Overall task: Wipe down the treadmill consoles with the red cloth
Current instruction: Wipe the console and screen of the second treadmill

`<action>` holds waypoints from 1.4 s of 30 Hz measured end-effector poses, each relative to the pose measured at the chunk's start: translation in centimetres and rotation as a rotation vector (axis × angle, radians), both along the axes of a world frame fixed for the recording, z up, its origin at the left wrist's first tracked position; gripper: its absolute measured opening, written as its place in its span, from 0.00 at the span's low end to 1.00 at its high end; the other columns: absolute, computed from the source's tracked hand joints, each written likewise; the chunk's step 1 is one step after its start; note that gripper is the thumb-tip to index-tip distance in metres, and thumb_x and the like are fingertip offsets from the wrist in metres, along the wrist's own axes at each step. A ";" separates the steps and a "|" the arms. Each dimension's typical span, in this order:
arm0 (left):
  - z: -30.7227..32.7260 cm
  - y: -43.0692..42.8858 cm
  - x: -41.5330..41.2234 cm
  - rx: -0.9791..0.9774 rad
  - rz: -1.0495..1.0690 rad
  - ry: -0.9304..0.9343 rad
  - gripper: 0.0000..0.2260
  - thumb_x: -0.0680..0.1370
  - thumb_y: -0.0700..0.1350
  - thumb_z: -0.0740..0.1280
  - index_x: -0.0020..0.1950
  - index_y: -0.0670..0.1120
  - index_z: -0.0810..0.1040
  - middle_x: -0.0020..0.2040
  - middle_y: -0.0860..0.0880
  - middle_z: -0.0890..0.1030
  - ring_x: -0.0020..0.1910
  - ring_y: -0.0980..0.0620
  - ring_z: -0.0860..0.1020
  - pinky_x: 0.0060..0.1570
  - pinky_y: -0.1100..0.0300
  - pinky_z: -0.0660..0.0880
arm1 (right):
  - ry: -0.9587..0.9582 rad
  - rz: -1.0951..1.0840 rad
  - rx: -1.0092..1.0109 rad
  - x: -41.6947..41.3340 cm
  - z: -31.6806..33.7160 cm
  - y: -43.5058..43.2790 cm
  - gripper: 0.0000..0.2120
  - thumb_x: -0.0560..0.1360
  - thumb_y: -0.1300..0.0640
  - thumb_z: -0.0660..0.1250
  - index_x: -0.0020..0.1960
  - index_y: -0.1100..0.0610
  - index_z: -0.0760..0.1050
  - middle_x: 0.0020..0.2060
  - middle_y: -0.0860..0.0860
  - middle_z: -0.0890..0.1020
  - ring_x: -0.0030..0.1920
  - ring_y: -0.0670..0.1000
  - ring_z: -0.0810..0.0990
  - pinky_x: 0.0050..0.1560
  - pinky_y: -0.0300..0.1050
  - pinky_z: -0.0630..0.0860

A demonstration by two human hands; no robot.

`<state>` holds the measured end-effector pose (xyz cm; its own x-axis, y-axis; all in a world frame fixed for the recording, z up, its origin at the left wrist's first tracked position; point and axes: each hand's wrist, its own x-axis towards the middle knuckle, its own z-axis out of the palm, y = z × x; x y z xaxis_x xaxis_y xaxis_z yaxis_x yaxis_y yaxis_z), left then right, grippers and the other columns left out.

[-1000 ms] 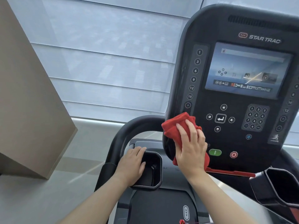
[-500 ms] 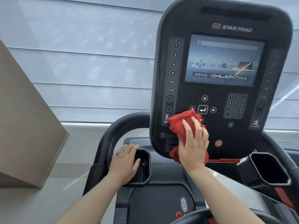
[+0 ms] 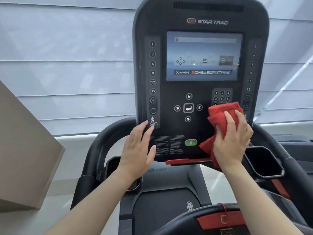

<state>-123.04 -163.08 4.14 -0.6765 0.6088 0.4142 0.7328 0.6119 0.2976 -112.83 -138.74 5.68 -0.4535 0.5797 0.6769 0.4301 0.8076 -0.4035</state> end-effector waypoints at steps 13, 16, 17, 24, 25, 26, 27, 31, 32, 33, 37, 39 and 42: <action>-5.7 7.3 6.0 -0.358 -0.294 0.039 0.26 0.72 0.51 0.57 0.69 0.44 0.69 0.69 0.47 0.70 0.66 0.48 0.68 0.64 0.51 0.65 | -0.231 0.137 0.007 2.0 -4.0 3.1 0.25 0.71 0.57 0.70 0.66 0.48 0.68 0.68 0.50 0.67 0.60 0.62 0.67 0.47 0.60 0.72; -6.7 7.9 6.9 -0.383 -0.263 0.069 0.28 0.71 0.51 0.56 0.70 0.44 0.68 0.70 0.48 0.70 0.66 0.50 0.66 0.63 0.50 0.61 | -0.270 0.247 0.088 2.5 -4.3 3.4 0.25 0.70 0.57 0.68 0.66 0.47 0.68 0.68 0.49 0.66 0.60 0.60 0.67 0.44 0.58 0.73; -7.0 8.0 7.2 -0.378 -0.241 0.077 0.28 0.71 0.50 0.57 0.70 0.44 0.68 0.70 0.48 0.70 0.66 0.50 0.66 0.62 0.48 0.61 | -0.288 0.291 0.133 2.4 -4.2 3.4 0.24 0.71 0.55 0.65 0.66 0.47 0.68 0.67 0.49 0.66 0.60 0.60 0.66 0.44 0.57 0.73; -8.1 8.4 8.4 -0.333 -0.120 0.107 0.30 0.69 0.49 0.59 0.71 0.45 0.64 0.71 0.51 0.64 0.67 0.52 0.65 0.63 0.44 0.59 | -0.269 0.352 0.179 1.1 -2.8 5.9 0.23 0.71 0.55 0.61 0.65 0.47 0.68 0.67 0.48 0.65 0.61 0.59 0.65 0.47 0.57 0.71; -8.1 8.4 8.5 -0.333 -0.111 0.107 0.30 0.69 0.48 0.59 0.71 0.45 0.65 0.70 0.51 0.64 0.67 0.52 0.65 0.63 0.44 0.59 | -0.248 0.324 0.133 1.5 -3.1 6.5 0.23 0.71 0.56 0.62 0.66 0.47 0.68 0.68 0.47 0.65 0.62 0.60 0.65 0.49 0.58 0.71; -8.1 8.5 8.6 -0.336 -0.102 0.108 0.29 0.69 0.48 0.59 0.71 0.45 0.65 0.70 0.51 0.64 0.67 0.51 0.65 0.64 0.44 0.58 | -0.227 0.300 0.084 2.0 -3.4 7.1 0.23 0.71 0.56 0.62 0.66 0.47 0.68 0.68 0.47 0.64 0.62 0.60 0.65 0.51 0.59 0.70; -8.2 8.5 8.7 -0.342 -0.092 0.110 0.29 0.69 0.48 0.59 0.71 0.45 0.65 0.70 0.51 0.64 0.67 0.51 0.65 0.65 0.44 0.58 | -0.207 0.287 0.043 2.5 -3.8 7.7 0.23 0.71 0.56 0.62 0.65 0.47 0.68 0.68 0.48 0.64 0.62 0.61 0.65 0.53 0.60 0.70; -8.3 8.8 8.8 -0.368 -0.056 0.135 0.31 0.69 0.47 0.62 0.72 0.46 0.63 0.70 0.51 0.65 0.67 0.51 0.66 0.66 0.43 0.57 | -0.173 0.305 0.015 2.8 -4.1 8.1 0.21 0.72 0.54 0.61 0.65 0.48 0.69 0.68 0.50 0.65 0.61 0.61 0.64 0.56 0.61 0.68; -8.4 8.8 8.8 -0.373 -0.054 0.139 0.32 0.68 0.46 0.65 0.72 0.46 0.63 0.70 0.51 0.65 0.67 0.51 0.65 0.65 0.43 0.58 | -0.176 0.320 0.016 2.4 -3.9 7.8 0.21 0.72 0.55 0.62 0.65 0.48 0.69 0.68 0.49 0.64 0.61 0.61 0.64 0.55 0.60 0.69; -8.5 8.8 8.8 -0.379 -0.053 0.140 0.33 0.67 0.46 0.67 0.72 0.45 0.64 0.70 0.51 0.65 0.67 0.51 0.65 0.65 0.43 0.58 | -0.184 0.343 0.020 2.1 -3.7 7.4 0.22 0.71 0.55 0.63 0.65 0.48 0.69 0.68 0.49 0.64 0.61 0.61 0.64 0.53 0.60 0.69; -8.6 9.0 8.8 -0.388 -0.032 0.148 0.34 0.66 0.45 0.68 0.72 0.45 0.64 0.70 0.51 0.67 0.67 0.52 0.65 0.65 0.43 0.59 | -0.249 0.474 0.151 2.1 -3.7 7.5 0.23 0.71 0.55 0.62 0.66 0.47 0.68 0.68 0.48 0.65 0.62 0.60 0.65 0.48 0.57 0.72; -8.6 8.9 8.8 -0.384 -0.026 0.150 0.33 0.66 0.45 0.66 0.72 0.46 0.64 0.70 0.51 0.68 0.67 0.52 0.65 0.66 0.44 0.59 | -0.262 0.525 0.212 2.6 -4.1 8.6 0.22 0.71 0.54 0.60 0.65 0.47 0.69 0.68 0.48 0.66 0.62 0.60 0.66 0.46 0.56 0.72; -8.7 8.8 8.7 -0.385 -0.032 0.159 0.32 0.67 0.45 0.62 0.72 0.46 0.64 0.70 0.51 0.67 0.68 0.52 0.65 0.66 0.45 0.59 | -0.242 0.510 0.215 3.9 -4.6 11.1 0.21 0.71 0.52 0.59 0.64 0.48 0.70 0.67 0.49 0.67 0.61 0.61 0.66 0.49 0.58 0.73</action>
